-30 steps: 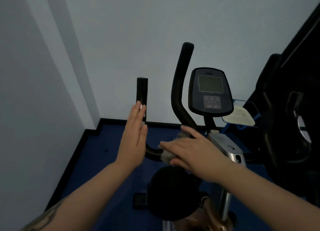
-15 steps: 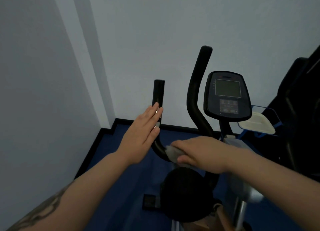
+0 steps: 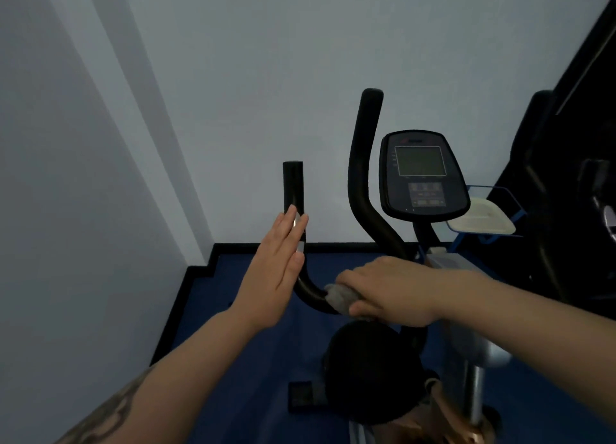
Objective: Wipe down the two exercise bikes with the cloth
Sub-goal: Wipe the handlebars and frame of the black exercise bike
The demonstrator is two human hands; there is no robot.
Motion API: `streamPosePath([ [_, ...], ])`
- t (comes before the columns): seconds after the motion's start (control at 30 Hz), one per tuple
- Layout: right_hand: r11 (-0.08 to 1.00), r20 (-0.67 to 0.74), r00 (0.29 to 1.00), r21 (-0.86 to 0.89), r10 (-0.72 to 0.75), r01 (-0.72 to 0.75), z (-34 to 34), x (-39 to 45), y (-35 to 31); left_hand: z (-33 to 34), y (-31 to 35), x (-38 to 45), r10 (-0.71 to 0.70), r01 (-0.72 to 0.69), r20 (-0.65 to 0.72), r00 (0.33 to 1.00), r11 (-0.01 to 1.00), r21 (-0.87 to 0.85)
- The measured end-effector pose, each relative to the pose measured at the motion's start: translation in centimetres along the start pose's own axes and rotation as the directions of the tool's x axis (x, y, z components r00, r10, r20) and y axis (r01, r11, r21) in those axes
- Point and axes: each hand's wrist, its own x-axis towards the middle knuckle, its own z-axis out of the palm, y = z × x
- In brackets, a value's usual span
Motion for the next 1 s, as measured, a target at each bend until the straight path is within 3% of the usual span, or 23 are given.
streamPosePath([
  [0.1, 0.999, 0.060, 0.998, 0.039, 0.035, -0.037, -0.2, 1.1, -0.7, 0.2, 0.2, 0.0, -0.019, 0.019, -0.003, 1.000, 0.998, -0.054],
  [0.23, 0.872, 0.164, 0.985, 0.474, 0.046, -0.120, -1.3, 4.2, -1.9, -0.2, -0.1, 0.1, -0.018, 0.020, 0.033, 0.999, 0.998, -0.065],
  [0.3, 0.920, 0.167, 0.985, 0.380, 0.030, -0.093, -1.3, 4.1, -1.6, -0.6, -0.3, 0.2, -0.002, 0.003, 0.059, 0.998, 1.000, -0.015],
  [0.37, 1.000, 0.162, 0.987, 0.028, -0.005, 0.000, -1.3, 2.4, -0.6, -0.8, -0.3, 0.2, 0.006, -0.008, 0.068, 0.998, 1.000, 0.021],
  [0.43, 0.975, 0.121, 0.992, -0.217, -0.024, 0.050, -1.2, 0.3, 0.6, -0.7, -0.2, 0.0, -0.002, 0.001, 0.055, 0.998, 1.000, 0.021],
  [0.53, 0.936, 0.070, 0.996, -0.342, -0.063, 0.083, -1.0, -0.9, 1.2, -0.2, 0.1, 0.0, -0.020, 0.020, 0.020, 1.000, 1.000, -0.011],
  [0.67, 0.981, 0.136, 0.990, -0.189, -0.028, 0.054, -1.3, 1.1, 0.0, 0.2, 0.3, 0.1, -0.039, 0.039, -0.008, 0.999, 0.998, -0.043],
  [0.8, 0.999, 0.045, 0.999, 0.048, -0.009, 0.006, -0.5, 2.4, -0.6, 0.1, 0.3, -0.1, -0.046, 0.046, -0.012, 0.999, 0.998, -0.046],
  [1.0, 0.992, -0.053, 0.996, 0.108, -0.066, 0.071, 0.8, 1.0, 0.3, -0.3, 0.9, 0.0, -0.047, 0.046, 0.010, 0.999, 0.998, 0.049],
])
